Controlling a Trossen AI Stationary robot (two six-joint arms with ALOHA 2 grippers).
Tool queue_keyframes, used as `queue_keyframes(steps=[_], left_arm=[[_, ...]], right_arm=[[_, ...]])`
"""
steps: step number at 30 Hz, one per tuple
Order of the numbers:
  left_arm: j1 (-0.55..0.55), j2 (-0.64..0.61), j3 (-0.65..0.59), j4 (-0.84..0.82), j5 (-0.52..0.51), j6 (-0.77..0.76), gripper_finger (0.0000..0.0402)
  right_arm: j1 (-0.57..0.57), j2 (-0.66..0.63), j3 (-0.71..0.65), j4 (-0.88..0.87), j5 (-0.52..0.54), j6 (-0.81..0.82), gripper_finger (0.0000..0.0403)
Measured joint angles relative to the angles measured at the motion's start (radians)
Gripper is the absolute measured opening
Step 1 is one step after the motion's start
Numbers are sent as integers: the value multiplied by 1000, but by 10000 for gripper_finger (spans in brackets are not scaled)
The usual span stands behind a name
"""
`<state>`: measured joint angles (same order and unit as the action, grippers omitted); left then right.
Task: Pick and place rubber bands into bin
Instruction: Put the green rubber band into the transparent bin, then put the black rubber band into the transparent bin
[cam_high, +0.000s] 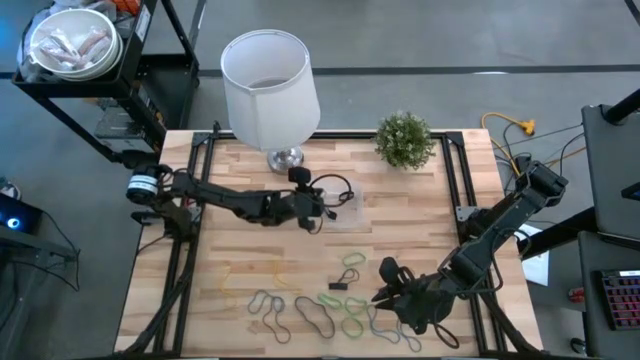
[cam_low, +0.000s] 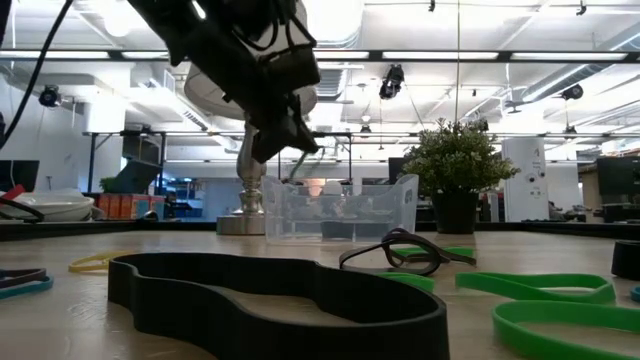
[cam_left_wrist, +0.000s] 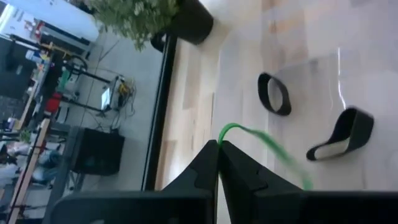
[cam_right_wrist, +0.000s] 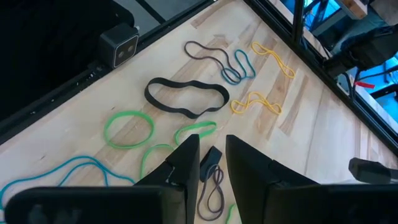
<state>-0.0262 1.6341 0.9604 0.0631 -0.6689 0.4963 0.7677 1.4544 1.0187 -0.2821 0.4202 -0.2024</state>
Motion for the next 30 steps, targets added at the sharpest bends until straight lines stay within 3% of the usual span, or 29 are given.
queue_keyframes(steps=[6,11,20,30], left_arm=[[7,1,-2,-51,61,8,4],[14,1,0,-50,102,15,39],[29,2,5,-49,104,9,103],[-50,-70,10,-119,76,-28,112]], right_arm=[[0,0,0,0,0,0,77],[0,0,-1,0,0,0,69],[0,0,-5,-1,0,0,74],[0,0,-32,-24,0,119,70]])
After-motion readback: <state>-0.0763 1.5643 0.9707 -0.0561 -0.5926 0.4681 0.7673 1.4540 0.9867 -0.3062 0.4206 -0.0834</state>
